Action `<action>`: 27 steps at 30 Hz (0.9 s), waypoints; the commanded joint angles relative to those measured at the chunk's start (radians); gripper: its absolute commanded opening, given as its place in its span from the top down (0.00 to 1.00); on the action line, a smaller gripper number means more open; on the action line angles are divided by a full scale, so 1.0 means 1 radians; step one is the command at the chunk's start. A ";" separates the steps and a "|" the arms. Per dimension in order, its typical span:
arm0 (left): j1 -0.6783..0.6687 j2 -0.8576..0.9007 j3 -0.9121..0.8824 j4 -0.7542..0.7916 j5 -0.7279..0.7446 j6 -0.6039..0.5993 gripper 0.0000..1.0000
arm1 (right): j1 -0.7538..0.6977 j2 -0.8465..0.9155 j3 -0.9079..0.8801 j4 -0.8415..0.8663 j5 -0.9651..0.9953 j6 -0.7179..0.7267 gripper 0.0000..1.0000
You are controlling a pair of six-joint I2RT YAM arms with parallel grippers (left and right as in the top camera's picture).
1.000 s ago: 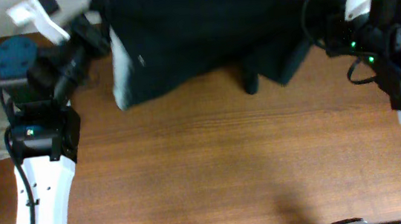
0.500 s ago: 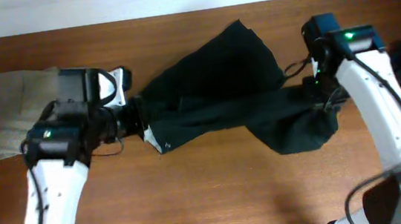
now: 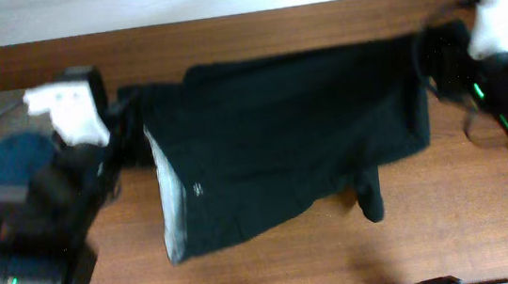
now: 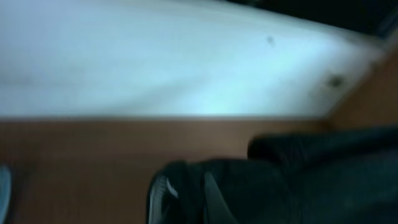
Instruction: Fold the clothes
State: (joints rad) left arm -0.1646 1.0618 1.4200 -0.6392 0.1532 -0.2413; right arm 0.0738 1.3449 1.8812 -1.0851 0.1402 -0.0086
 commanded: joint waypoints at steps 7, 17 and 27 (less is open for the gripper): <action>0.120 0.792 0.056 0.564 -0.351 0.037 0.18 | -0.042 0.526 0.016 0.459 0.133 0.000 0.01; 0.135 0.761 0.042 -0.275 -0.089 -0.005 0.01 | 0.046 0.503 -0.190 0.001 -0.261 -0.224 0.01; 0.135 1.040 -0.013 -0.339 -0.078 -0.061 0.04 | 0.325 0.522 -0.480 0.291 -0.230 -0.253 0.25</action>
State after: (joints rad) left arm -0.0322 2.0724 1.4273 -0.9768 0.0605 -0.2893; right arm 0.3901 1.8526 1.4075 -0.8165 -0.0990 -0.2619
